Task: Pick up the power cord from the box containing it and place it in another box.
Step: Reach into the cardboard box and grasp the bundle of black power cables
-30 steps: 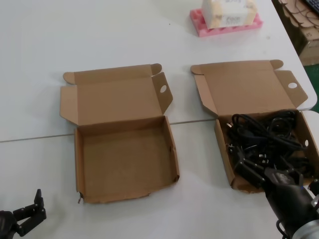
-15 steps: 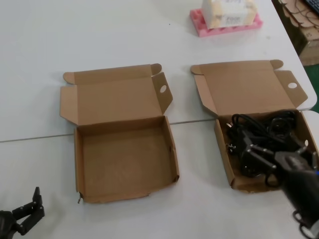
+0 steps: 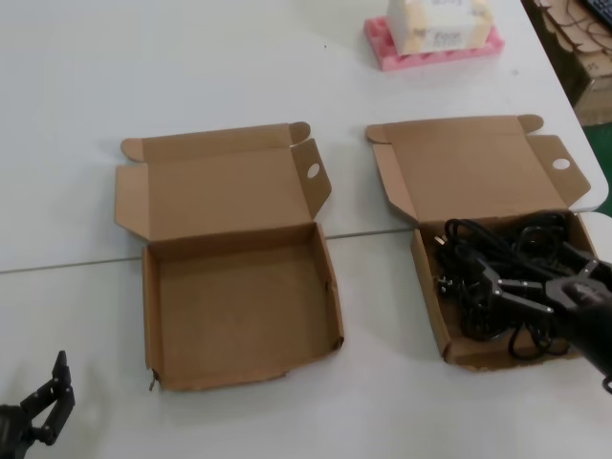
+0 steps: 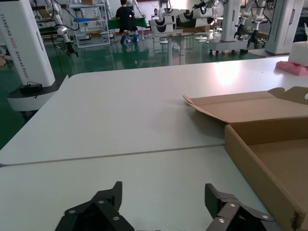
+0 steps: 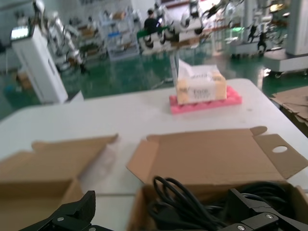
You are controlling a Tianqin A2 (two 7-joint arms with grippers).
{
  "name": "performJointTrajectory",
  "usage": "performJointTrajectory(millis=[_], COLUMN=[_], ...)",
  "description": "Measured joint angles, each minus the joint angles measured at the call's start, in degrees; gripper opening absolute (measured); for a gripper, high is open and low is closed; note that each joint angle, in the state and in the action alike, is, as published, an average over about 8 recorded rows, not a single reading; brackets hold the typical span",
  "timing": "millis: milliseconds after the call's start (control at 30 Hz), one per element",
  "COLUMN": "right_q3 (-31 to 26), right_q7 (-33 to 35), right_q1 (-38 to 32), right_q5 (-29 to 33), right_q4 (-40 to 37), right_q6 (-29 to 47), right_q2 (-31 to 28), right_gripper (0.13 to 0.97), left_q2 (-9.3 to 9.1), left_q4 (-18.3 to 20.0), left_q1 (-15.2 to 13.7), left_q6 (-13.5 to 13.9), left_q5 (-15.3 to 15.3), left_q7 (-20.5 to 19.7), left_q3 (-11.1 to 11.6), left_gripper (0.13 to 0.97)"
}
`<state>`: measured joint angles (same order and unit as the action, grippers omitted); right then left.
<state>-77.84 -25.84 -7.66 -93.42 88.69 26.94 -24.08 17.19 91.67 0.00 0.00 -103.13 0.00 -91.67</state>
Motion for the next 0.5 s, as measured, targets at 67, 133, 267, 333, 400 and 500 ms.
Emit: performJointTrajectory(millis=[67,133,267,333,400,500], right_q3=[-0.5,-1.6,-5.3,-7.8,-10.4,-14.7], right_q7=[0.0,0.0,0.0,0.0,0.0,0.0], right_q1=[-1.8,-3.6,-6.8,-8.5,-10.2,-13.0], right_q5=[1.0,1.8,2.8,3.2,3.5,3.9], right_q4=[-2.5,-4.8,-8.6,-10.5,-12.3,-15.3], right_q6=[2.0,3.5,4.5,4.1,3.3,1.4], right_q2=[-1.5,-3.2,-6.4,-7.9,-9.1,-10.8], right_gripper=[0.966,0.966,0.966,0.966,0.966,0.966], left_q2=[0.00,0.00,0.00,0.00,0.00,0.00], left_q4=[0.0,0.0,0.0,0.0,0.0,0.0], left_q1=[0.0,0.0,0.0,0.0,0.0,0.0], left_q6=[0.0,0.0,0.0,0.0,0.0,0.0], left_q5=[0.0,0.0,0.0,0.0,0.0,0.0], left_q7=[0.0,0.0,0.0,0.0,0.0,0.0], left_q3=[0.0,0.0,0.0,0.0,0.0,0.0], left_gripper=[0.692,0.640,0.535,0.509,0.464,0.396])
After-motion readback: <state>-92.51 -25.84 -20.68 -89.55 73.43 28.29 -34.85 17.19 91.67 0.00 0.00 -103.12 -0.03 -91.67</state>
